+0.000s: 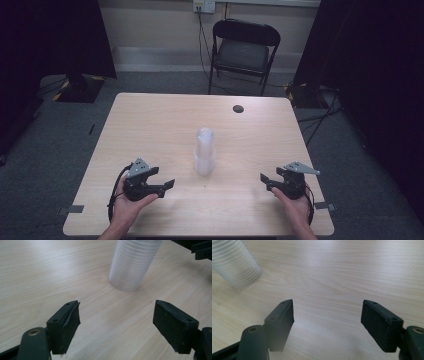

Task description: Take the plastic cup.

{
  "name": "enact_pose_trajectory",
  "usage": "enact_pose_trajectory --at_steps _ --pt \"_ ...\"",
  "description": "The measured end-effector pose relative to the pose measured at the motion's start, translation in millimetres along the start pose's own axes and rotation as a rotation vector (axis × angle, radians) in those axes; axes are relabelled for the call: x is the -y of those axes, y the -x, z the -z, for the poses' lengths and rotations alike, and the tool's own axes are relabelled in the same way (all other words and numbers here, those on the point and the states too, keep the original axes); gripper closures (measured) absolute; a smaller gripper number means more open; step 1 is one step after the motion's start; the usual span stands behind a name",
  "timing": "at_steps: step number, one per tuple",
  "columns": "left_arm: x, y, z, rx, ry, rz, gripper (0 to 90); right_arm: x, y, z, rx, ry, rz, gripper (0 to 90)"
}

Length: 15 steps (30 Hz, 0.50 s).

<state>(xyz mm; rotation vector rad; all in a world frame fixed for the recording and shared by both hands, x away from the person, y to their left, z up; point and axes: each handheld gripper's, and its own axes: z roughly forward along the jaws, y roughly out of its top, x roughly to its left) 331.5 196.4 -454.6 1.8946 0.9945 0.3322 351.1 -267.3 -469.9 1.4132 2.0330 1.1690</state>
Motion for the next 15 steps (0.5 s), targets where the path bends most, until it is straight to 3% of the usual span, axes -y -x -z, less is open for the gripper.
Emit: enact_pose_trajectory --at_steps 1,5,8,11,15 --pt "-0.8 0.6 1.1 0.021 0.002 0.007 22.0 0.0 -0.1 0.1 0.002 -0.002 0.002 26.0" --pt "-4.4 4.5 2.7 0.038 0.014 0.012 19.8 2.0 1.1 2.8 -0.019 -0.004 -0.023 25.7" --pt "-8.9 8.4 1.6 0.051 0.012 -0.013 21.9 2.0 0.0 5.9 -0.026 0.002 -0.027 25.7" --pt "-13.7 13.4 -1.5 0.068 0.014 -0.021 24.3 1.7 -2.7 7.0 -0.062 0.015 -0.059 25.8" --pt "-21.1 17.6 -2.8 0.08 0.031 -0.024 22.6 0.1 -9.9 6.5 -0.071 0.015 -0.015 25.8"
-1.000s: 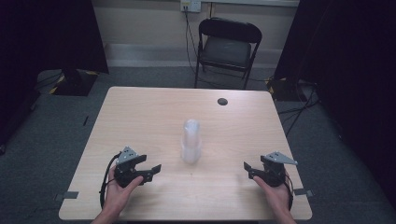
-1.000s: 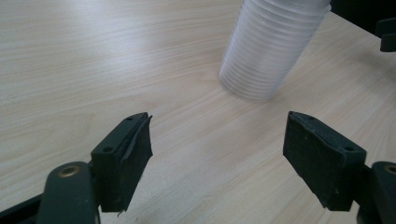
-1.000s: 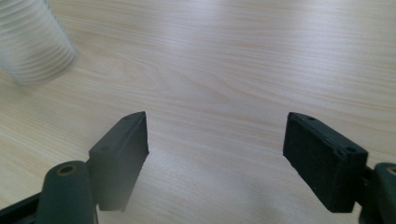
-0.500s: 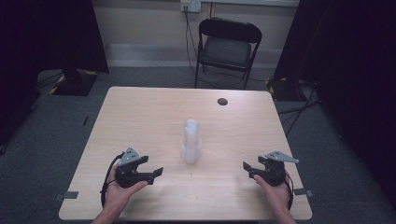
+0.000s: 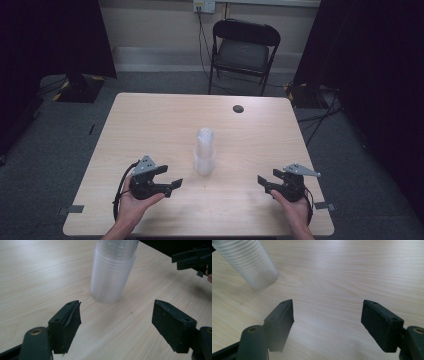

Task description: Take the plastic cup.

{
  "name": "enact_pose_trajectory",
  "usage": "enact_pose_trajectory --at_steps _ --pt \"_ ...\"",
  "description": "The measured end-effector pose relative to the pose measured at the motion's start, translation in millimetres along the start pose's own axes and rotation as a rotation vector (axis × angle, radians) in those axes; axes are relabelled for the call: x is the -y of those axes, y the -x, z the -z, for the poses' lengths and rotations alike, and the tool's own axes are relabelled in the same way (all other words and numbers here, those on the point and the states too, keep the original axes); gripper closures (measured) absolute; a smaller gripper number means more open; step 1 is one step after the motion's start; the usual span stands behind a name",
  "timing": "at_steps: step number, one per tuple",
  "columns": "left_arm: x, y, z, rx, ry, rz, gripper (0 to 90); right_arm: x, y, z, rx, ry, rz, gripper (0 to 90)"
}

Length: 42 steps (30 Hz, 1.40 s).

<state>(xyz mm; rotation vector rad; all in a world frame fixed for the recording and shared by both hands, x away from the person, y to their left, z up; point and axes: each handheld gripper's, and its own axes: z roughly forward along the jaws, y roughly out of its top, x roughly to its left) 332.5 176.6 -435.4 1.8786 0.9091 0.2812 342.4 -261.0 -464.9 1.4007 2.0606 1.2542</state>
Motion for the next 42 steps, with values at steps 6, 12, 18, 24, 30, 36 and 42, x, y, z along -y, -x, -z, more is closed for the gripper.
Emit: enact_pose_trajectory --at_steps 6,12,18,24,30,36,42 --pt "-19.0 4.3 2.0 -0.009 0.04 -0.019 22.3 -3.3 -7.7 1.8 -0.022 0.018 0.044 25.8" --pt "-33.8 5.8 0.6 -0.009 0.069 -0.02 22.3 -4.2 -13.3 6.5 -0.052 0.035 0.067 25.8" --pt "-44.6 7.2 -5.9 0.002 0.073 -0.047 20.2 -5.5 -19.0 9.3 -0.071 0.041 0.09 26.1" --pt "-58.1 10.3 -16.5 -0.009 0.035 -0.111 18.8 -5.9 -21.1 9.5 -0.08 0.039 0.098 26.1" --pt "-73.9 13.3 -25.5 0.011 0.056 -0.122 18.1 -5.3 -20.2 9.0 -0.078 0.034 0.1 26.0" --pt "-87.5 10.4 -33.3 0.022 0.082 -0.107 16.7 -5.0 -19.5 10.4 -0.088 0.05 0.105 25.7" --pt "-97.8 7.6 -45.1 0.031 0.122 -0.099 20.3 -4.8 -19.5 10.8 -0.079 0.052 0.106 25.7"
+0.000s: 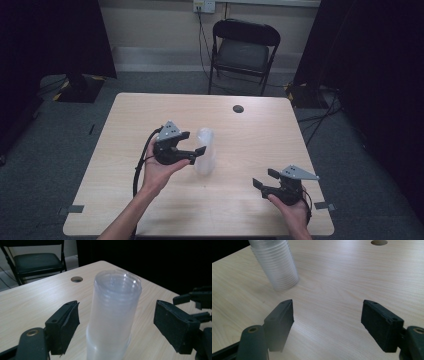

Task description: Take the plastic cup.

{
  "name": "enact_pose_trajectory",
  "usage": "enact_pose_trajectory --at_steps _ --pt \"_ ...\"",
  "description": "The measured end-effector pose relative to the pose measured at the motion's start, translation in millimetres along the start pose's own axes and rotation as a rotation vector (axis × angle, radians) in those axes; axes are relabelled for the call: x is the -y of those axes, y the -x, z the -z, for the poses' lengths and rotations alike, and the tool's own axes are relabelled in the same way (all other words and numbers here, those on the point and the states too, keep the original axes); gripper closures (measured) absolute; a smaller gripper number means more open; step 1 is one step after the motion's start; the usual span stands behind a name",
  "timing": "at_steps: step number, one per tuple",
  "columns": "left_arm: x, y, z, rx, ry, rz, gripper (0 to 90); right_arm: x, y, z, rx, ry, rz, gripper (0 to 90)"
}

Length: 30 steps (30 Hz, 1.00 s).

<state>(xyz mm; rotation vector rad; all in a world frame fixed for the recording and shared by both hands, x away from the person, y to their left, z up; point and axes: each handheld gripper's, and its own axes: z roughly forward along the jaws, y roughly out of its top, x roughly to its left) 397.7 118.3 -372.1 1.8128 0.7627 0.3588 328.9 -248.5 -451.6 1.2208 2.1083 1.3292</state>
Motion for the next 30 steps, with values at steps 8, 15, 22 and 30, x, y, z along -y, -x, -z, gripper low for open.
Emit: enact_pose_trajectory --at_steps 8,15,22,30 --pt "-6.5 -2.6 -17.7 0.022 0.019 0.002 23.5 0.1 -0.3 -1.3 -0.01 -0.006 -0.002 25.2" --pt "1.6 -5.7 -35.4 0.024 0.002 0.012 22.0 1.0 0.0 -2.2 -0.011 -0.011 -0.002 24.8" --pt "10.6 -4.1 -49.8 0.015 -0.035 -0.02 23.0 2.0 -0.5 -5.5 -0.02 -0.034 -0.002 22.7" --pt "19.7 -4.3 -59.1 -0.011 -0.073 -0.022 20.4 2.1 -1.7 -6.1 -0.022 -0.038 0.002 22.3"
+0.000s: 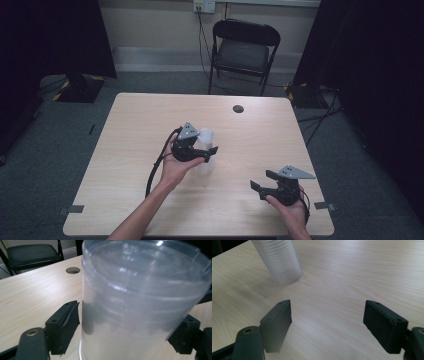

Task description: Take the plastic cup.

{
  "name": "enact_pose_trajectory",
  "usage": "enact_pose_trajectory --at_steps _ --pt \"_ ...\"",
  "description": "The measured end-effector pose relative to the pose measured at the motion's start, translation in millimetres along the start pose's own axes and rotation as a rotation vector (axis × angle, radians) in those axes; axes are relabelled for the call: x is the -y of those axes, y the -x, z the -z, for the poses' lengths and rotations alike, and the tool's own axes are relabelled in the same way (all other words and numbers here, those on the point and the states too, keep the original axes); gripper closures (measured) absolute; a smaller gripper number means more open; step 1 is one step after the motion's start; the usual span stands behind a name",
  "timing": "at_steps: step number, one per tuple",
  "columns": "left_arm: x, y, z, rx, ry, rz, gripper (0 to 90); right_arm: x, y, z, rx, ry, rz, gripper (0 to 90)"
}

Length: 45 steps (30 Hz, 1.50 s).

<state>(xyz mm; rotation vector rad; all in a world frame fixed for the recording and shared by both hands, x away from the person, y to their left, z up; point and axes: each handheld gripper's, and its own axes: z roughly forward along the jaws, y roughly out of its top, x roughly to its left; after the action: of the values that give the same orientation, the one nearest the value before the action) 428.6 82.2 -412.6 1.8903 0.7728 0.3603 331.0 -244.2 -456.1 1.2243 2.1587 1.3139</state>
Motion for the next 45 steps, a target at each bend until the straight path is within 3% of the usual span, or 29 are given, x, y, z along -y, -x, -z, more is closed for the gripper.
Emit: enact_pose_trajectory --at_steps 5,13,19,25,40,45 --pt "2.7 -1.4 -2.2 -0.007 -0.009 0.011 19.9 -0.2 -0.6 -0.6 -0.003 -0.005 0.0 22.3" --pt "2.9 -0.3 -3.4 -0.01 -0.019 -0.005 19.8 0.0 0.4 -0.1 0.002 -0.001 -0.005 22.3" --pt "3.2 0.2 -1.9 -0.021 -0.013 -0.035 29.6 0.1 0.5 -0.2 0.005 -0.002 -0.006 22.4" --pt "2.4 1.3 -1.0 -0.027 -0.006 -0.038 30.2 0.1 1.0 -0.1 0.008 -0.003 -0.007 22.5" --pt "-1.2 2.0 3.8 -0.024 0.016 0.003 30.1 0.3 1.3 -0.9 0.01 -0.005 -0.011 22.6" --pt "-6.5 3.2 6.6 -0.023 0.031 -0.005 30.5 0.0 0.6 -2.1 0.01 -0.005 -0.007 22.6"
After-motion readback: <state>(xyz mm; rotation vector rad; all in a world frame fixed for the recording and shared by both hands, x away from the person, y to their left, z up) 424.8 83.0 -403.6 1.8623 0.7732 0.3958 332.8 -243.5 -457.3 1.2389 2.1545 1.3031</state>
